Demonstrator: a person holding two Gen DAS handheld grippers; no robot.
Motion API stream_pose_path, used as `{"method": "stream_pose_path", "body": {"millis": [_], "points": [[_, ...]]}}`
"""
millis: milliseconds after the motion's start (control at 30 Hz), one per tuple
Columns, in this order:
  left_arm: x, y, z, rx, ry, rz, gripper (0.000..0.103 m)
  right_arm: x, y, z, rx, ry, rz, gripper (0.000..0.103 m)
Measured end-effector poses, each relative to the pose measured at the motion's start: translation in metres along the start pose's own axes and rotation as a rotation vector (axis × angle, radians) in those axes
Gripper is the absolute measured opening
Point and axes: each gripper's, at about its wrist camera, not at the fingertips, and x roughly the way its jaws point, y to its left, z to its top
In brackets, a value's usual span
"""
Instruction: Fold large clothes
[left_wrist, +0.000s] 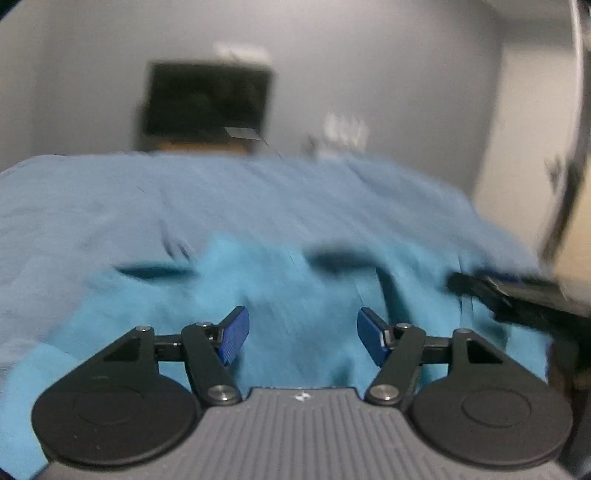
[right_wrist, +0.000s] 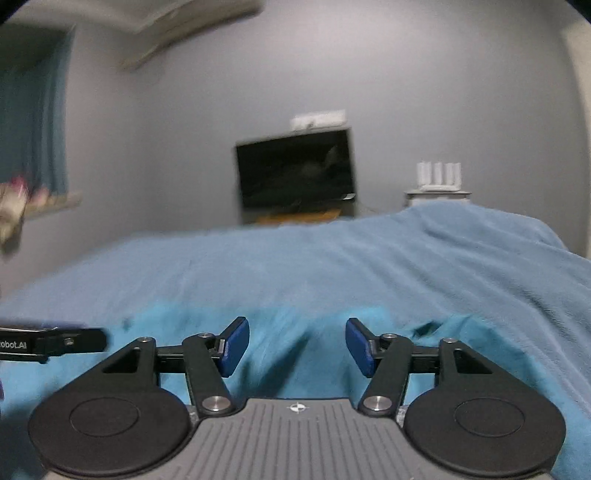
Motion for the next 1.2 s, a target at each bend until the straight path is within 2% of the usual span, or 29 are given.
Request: {"method": "stream_pose_path", "body": {"millis": [67, 100, 167, 333, 500, 567, 667, 767, 833, 933, 1200], "points": [[0.020, -0.012, -0.014, 0.106, 0.116, 0.054, 0.064, 0.016, 0.001, -0.011, -0.022, 0.132, -0.003, 0.057], [0.027, -0.015, -0.020, 0.151, 0.150, 0.081, 0.064, 0.025, -0.001, -0.016, -0.019, 0.202, -0.015, 0.057], [0.033, -0.018, -0.026, 0.177, 0.173, 0.096, 0.064, 0.036, -0.010, -0.029, 0.007, 0.293, -0.031, 0.057], [0.032, -0.016, -0.026, 0.154, 0.175, 0.103, 0.064, 0.025, -0.009, -0.025, 0.026, 0.272, -0.072, 0.057], [0.031, -0.016, -0.027, 0.156, 0.174, 0.110, 0.064, -0.014, -0.005, -0.012, 0.044, 0.036, -0.075, 0.057], [0.027, -0.014, -0.028, 0.157, 0.174, 0.110, 0.064, -0.012, -0.005, -0.007, 0.048, -0.002, -0.118, 0.057], [0.026, -0.014, -0.029, 0.153, 0.174, 0.108, 0.064, -0.010, -0.016, -0.012, 0.091, 0.044, -0.146, 0.057], [0.026, -0.013, -0.028, 0.152, 0.176, 0.106, 0.065, 0.012, -0.031, -0.026, 0.125, 0.197, -0.210, 0.053], [0.027, -0.013, -0.029, 0.152, 0.178, 0.106, 0.065, 0.024, -0.046, -0.040, 0.177, 0.264, -0.250, 0.058], [0.027, -0.013, -0.028, 0.148, 0.177, 0.106, 0.065, 0.024, -0.068, -0.046, 0.329, 0.275, -0.221, 0.059], [0.024, -0.014, -0.031, 0.143, 0.167, 0.126, 0.072, 0.014, -0.061, -0.044, 0.289, 0.255, -0.261, 0.062]]}}
